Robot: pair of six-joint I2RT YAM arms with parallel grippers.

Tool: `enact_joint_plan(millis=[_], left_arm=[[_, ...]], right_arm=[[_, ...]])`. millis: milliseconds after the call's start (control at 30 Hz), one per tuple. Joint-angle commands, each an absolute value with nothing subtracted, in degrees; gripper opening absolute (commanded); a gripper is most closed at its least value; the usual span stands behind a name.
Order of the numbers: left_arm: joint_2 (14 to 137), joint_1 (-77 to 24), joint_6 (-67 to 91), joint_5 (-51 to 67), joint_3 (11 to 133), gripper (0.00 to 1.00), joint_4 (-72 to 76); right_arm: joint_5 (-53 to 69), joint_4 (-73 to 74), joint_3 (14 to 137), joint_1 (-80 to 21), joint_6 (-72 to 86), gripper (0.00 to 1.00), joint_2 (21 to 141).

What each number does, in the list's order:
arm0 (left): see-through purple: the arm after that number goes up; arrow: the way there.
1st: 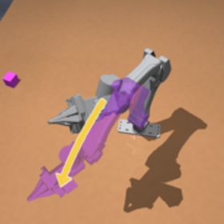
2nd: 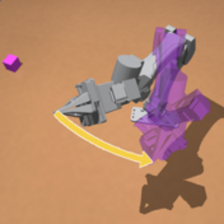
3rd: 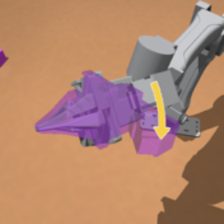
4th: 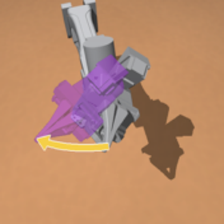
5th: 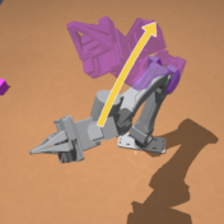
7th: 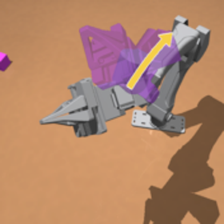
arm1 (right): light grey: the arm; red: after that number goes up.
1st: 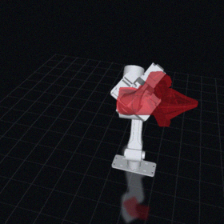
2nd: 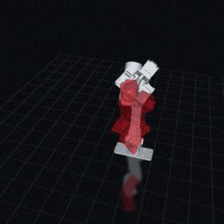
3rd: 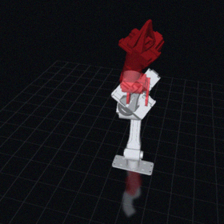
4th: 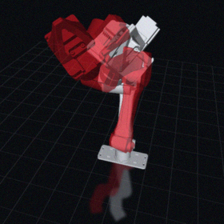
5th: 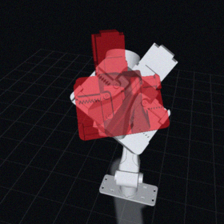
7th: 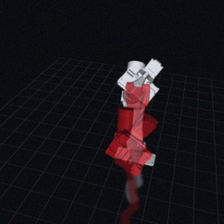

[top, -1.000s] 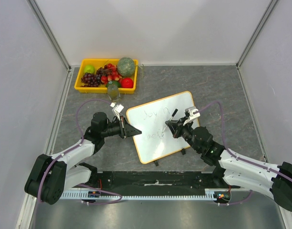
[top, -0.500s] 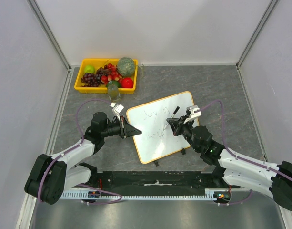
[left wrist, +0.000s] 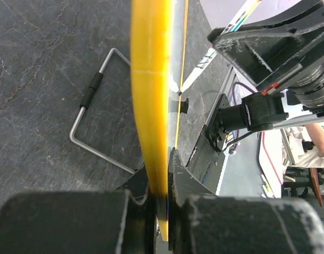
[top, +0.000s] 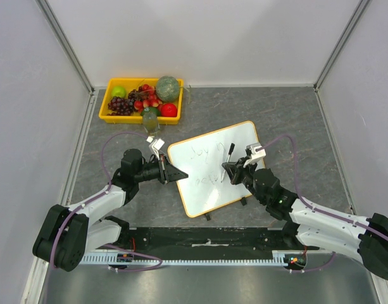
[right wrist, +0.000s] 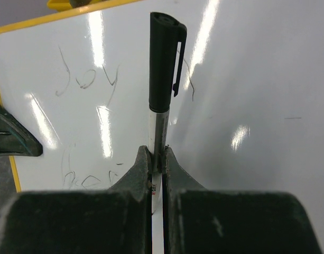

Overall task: Write a sentence on the whiteboard
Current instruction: Write on the whiteboard with the whiteboard marker without the cap, then pass from the right arm to the left

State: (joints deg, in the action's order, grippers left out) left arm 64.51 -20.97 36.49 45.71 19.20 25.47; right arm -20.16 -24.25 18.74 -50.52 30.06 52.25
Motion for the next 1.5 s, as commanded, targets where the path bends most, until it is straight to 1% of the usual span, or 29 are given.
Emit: enact_joint_plan(millis=[0,133,433,500,533,567,633,667,767,867,900,933,967,1033,1100,1133,1200,1300,1467], left_arm=[[65.8,-20.3,27.1,38.0,17.2,0.02,19.9],[65.8,-20.3,27.1,38.0,17.2,0.02,19.9],[65.7,-20.3,27.2,37.7,17.1,0.02,19.8],[65.7,-20.3,27.5,36.0,17.4,0.03,18.5],[65.5,-20.3,27.5,35.2,17.7,0.1,17.1],[65.0,-20.3,27.6,34.5,17.8,0.23,16.2],[63.3,-20.3,27.9,32.5,17.8,0.44,14.0],[61.8,-20.3,28.1,31.1,17.7,0.51,12.7],[56.0,-20.3,29.0,26.0,18.0,0.68,7.6],[48.6,-20.3,30.1,19.0,19.9,0.73,-1.8],[45.8,-20.4,30.7,17.0,20.6,0.78,-4.4],[42.0,-20.6,31.6,14.6,21.3,0.89,-6.5],[39.7,-20.5,32.6,13.5,22.2,0.91,-9.5],[34.3,-20.7,33.4,10.5,24.8,0.93,-14.9],[29.4,-21.2,33.6,10.3,27.3,0.95,-18.4],[27.9,-21.4,33.4,11.1,28.3,0.94,-19.4],[26.9,-22.1,32.8,13.7,31.2,0.91,-20.1],[30.3,-24.9,31.6,18.7,34.6,0.89,-17.2],[42.3,-37.3,28.4,20.2,41.0,0.88,-7.7]], right_arm=[[-20.8,-19.4,16.4,-50.4,30.2,0.0,53.6],[-21.0,-19.0,17.2,-50.4,30.1,0.0,52.5],[-21.6,-14.2,24.4,-50.1,28.7,0.0,42.4],[-21.4,-13.1,25.7,-50.0,28.6,0.0,41.2],[-21.1,-12.7,26.2,-50.0,28.6,0.0,40.8],[-20.6,-12.1,26.7,-50.0,28.6,0.0,40.2],[-19.9,-11.5,27.4,-49.8,28.9,0.0,39.2],[-19.7,-11.2,27.5,-49.9,28.9,0.0,38.7],[-19.4,-10.0,28.1,-49.9,29.2,0.0,37.2],[-19.1,-8.7,29.2,-50.0,29.0,0.0,36.2],[-19.0,-8.4,29.4,-49.9,28.9,0.0,36.0],[-18.8,-8.1,29.6,-49.8,28.7,0.0,35.9],[-18.6,-7.9,29.8,-49.8,28.6,0.0,35.7],[-18.0,-7.0,30.3,-49.8,28.6,0.0,35.3],[-16.7,-6.7,30.5,-49.7,28.8,0.0,34.8],[-15.3,-6.6,30.6,-49.7,29.0,0.0,34.6],[-13.0,-6.6,30.6,-49.6,29.6,0.0,34.5],[-8.0,-8.7,30.5,-49.1,30.9,0.0,34.6],[-1.6,-12.0,31.7,-47.1,33.3,0.0,37.0]])
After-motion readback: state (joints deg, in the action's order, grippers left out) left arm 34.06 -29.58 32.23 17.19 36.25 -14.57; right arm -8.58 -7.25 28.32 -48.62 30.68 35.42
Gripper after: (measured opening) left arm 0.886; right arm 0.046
